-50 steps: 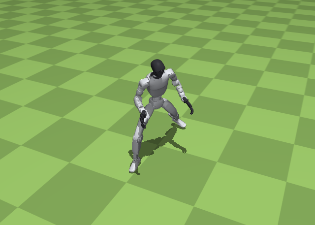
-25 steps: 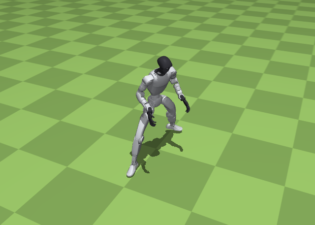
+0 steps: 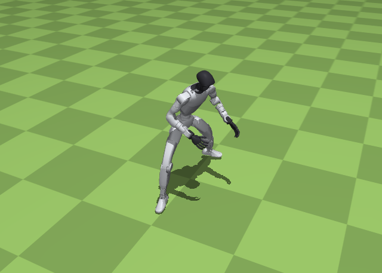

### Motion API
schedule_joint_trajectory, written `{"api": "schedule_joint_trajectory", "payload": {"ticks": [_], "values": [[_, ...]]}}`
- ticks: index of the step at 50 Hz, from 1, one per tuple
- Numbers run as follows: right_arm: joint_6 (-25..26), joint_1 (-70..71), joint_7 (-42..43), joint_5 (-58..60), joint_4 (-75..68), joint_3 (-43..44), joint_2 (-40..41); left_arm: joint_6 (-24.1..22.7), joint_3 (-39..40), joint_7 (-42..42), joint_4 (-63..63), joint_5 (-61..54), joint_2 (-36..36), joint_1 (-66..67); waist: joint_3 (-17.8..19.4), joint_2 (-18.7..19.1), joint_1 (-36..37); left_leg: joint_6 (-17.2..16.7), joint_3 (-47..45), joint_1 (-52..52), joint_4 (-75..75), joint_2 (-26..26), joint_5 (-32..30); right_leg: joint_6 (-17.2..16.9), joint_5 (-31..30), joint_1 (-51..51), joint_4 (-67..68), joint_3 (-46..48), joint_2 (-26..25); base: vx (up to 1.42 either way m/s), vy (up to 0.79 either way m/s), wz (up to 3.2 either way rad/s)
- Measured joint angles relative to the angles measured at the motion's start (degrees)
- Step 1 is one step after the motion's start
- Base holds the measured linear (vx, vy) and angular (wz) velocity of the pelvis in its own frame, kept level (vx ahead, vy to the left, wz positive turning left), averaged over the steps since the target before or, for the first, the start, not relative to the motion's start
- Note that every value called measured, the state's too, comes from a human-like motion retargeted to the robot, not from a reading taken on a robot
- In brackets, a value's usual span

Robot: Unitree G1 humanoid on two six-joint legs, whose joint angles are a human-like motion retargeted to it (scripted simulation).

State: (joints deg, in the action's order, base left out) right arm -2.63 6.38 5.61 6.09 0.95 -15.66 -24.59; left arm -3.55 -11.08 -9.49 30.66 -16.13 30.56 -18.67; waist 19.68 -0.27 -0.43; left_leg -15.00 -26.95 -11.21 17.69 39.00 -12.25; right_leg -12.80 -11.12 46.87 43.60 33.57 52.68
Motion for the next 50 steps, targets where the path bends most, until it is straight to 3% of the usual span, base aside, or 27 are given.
{"api": "schedule_joint_trajectory", "payload": {"ticks": [5, 10, 13, 18, 25, 31, 37, 43, 50], "values": [[-0.10, -0.12, 3.07, -0.95, -0.43, 0.61, 1.72, 1.14, 4.53, 0.80, -1.66, -1.92, -0.61, 5.49, -0.41, 1.35, -0.59, 0.00, 3.10, 10.43, -9.40, 3.81, 1.21, 0.57, 12.76, 4.12, 19.14, -3.77, -1.00, 0.23, -0.56, -0.49], [-0.26, -0.10, 5.65, -2.03, -1.51, 2.36, 1.79, 1.67, 8.02, 2.00, -2.36, -1.54, -2.22, 11.06, 0.30, 1.85, 0.64, 0.00, 16.63, 18.06, -10.56, 3.74, 14.62, -0.98, 21.16, 5.33, 31.02, -7.69, -4.31, 0.23, -0.44, -0.73], [-0.45, 0.30, 6.81, -2.70, -1.70, 3.59, 0.07, 2.07, 9.15, 2.57, -1.54, -1.69, -4.41, 13.76, -0.55, 3.01, 0.94, 0.00, 20.42, 17.68, -6.61, 3.50, 18.68, -1.30, 22.87, 6.56, 33.63, -8.87, -6.05, 0.14, -0.22, -0.63], [-1.26, 0.79, 8.10, -3.89, -0.75, 5.17, -4.17, 2.44, 8.76, 3.27, 1.78, -1.43, -8.69, 17.38, -2.86, 6.23, -2.22, 0.00, 19.36, 16.70, -4.21, 3.13, 18.23, -1.19, 22.27, 8.44, 33.57, -9.82, -6.63, 0.05, -0.01, -0.20], [-1.92, -1.34, 9.41, -6.22, 0.61, 10.16, -7.38, 2.21, 3.93, 5.02, 3.77, 0.70, -11.32, 19.29, -5.05, 10.56, -6.90, 0.00, 18.18, 16.06, -5.13, -0.10, 16.87, -1.83, 16.09, 7.90, 25.07, -10.60, -6.78, -0.06, 0.24, -0.06], [-0.96, -5.31, 11.78, -5.96, -0.25, 14.84, -5.31, 2.04, -0.15, 5.44, 2.82, 4.41, -11.08, 17.44, -6.66, 11.13, -4.96, 0.00, 15.68, 17.06, -4.58, -2.94, 19.80, -2.20, 7.82, 4.21, 11.50, -9.34, -10.12, -0.20, 0.33, -0.36], [1.35, -9.53, 13.21, -4.66, -1.65, 14.55, -3.13, 2.52, -7.29, 4.35, 6.05, 10.29, -11.42, 11.12, -6.01, 8.93, -3.72, 0.00, 16.27, 16.87, -1.35, -7.71, 22.55, -2.20, -3.55, -6.15, -8.41, -6.21, -12.64, -0.22, 0.36, -0.11], [1.99, -13.98, 9.58, -0.58, -0.06, 11.18, -3.13, 1.78, -15.77, 4.70, 7.85, 14.39, -11.78, 4.87, -3.69, 4.31, -6.17, 0.00, 17.89, 19.89, -1.09, -15.00, 24.51, -2.20, -15.22, -20.61, -29.70, -2.24, -11.68, -0.15, 0.33, 0.24], [1.63, -18.85, 8.68, 6.47, -0.09, 9.95, -1.51, 0.06, -23.28, 7.63, 6.79, 17.00, -10.95, -1.79, -1.34, -0.10, -6.97, 0.00, 18.02, 24.01, 0.37, -19.74, 25.75, -2.20, -18.88, -30.13, -40.30, -0.78, -10.66, -0.05, 0.17, -0.01]]}}
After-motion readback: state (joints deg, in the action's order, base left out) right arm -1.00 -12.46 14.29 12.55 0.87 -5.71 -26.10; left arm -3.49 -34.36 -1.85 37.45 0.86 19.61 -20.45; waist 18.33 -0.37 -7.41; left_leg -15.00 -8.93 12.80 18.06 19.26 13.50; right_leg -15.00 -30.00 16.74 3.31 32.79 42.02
